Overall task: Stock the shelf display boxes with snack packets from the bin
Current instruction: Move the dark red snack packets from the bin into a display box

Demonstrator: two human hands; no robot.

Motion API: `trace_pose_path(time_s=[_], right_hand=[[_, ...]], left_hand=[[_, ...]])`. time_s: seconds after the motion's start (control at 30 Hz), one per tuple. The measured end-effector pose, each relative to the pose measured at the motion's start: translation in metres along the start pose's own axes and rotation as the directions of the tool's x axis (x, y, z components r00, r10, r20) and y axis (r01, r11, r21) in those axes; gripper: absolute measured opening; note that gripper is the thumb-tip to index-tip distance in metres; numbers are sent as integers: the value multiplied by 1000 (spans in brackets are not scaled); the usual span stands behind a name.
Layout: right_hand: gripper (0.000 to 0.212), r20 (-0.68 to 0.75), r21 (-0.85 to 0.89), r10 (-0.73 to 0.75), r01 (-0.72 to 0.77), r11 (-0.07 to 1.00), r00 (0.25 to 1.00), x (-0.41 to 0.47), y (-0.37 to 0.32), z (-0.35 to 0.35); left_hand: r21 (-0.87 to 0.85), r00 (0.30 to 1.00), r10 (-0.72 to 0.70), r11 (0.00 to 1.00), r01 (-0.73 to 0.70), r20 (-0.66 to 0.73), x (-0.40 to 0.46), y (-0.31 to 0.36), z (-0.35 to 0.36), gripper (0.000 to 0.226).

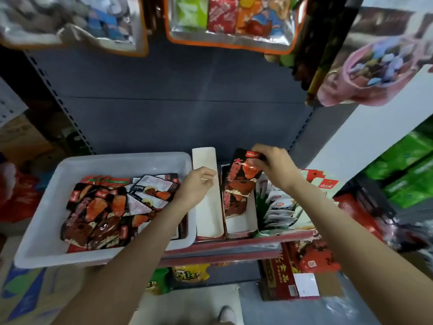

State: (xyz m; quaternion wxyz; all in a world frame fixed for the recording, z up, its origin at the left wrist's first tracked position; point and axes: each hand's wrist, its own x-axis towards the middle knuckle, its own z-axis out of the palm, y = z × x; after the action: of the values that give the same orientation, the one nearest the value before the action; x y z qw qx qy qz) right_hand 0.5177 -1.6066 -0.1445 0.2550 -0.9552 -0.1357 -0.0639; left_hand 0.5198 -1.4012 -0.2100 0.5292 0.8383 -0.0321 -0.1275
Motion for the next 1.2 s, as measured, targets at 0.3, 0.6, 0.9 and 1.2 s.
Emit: trace_pose_path(time_s=[0.3,0.6,0.9,1.2], right_hand=[[23,269,-203,40,16,979,962,11,6,31],[28,342,-322,134,-18,947,930,13,16,59],[22,278,207,73,-134,969,958,20,-15,58],[29,323,210,-36,-35,977,946,38,-97,138]], left_hand=[[-96,947,-283,949,299,153,11,1,28,62],[-194,932,-319,917,349,171,6,6,30,68],[-219,965,-60,976,4,-254,-15,4,-28,29],[318,914,60,945,78,-401,-44,-87,-107,23]])
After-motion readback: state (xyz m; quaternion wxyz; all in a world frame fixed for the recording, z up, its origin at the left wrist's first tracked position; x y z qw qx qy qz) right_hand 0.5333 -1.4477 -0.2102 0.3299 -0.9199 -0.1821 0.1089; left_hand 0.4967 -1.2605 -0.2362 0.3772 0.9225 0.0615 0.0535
